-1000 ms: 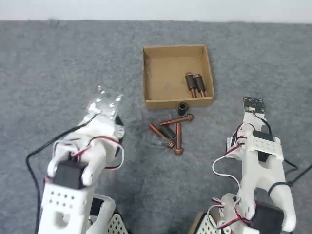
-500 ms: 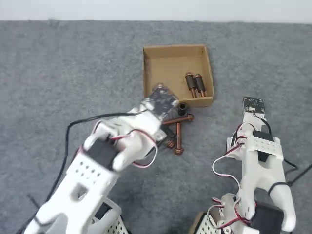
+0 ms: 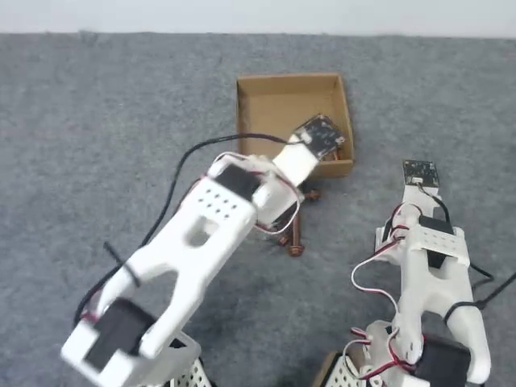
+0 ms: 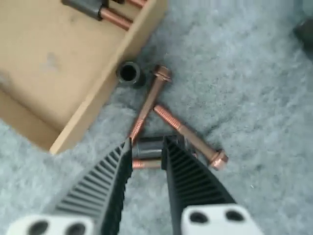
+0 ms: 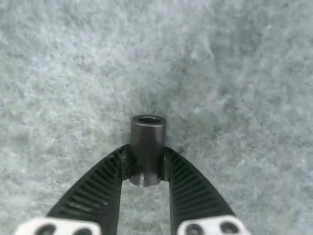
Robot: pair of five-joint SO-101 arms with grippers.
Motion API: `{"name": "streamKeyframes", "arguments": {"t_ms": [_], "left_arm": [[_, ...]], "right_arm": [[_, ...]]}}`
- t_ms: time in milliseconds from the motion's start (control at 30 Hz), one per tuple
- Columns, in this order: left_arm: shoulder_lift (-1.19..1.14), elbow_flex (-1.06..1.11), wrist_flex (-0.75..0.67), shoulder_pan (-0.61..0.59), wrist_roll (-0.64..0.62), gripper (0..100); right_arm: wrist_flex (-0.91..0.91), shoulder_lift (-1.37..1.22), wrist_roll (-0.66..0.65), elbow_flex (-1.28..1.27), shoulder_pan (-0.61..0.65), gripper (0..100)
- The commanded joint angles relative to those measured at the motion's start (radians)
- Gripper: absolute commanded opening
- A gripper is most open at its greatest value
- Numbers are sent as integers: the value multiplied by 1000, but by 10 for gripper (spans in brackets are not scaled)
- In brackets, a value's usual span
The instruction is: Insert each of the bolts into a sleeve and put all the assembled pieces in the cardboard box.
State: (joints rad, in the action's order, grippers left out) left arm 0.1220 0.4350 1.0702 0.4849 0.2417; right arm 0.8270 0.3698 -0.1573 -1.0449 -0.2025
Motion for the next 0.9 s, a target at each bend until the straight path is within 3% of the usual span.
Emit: {"name": "streamKeyframes", "arguments": {"t_ms": [0,567,867], "left_arm": [[-115,-117,-49,21,29,87],[-560,-446,-44,43,23,87],[-657,-541,-41,43,23,87]], "right_arm": [[-18,47,-15,5,-12,7],[-31,47,-15,5,-8,7],[-31,47,-15,5,-8,7]]}}
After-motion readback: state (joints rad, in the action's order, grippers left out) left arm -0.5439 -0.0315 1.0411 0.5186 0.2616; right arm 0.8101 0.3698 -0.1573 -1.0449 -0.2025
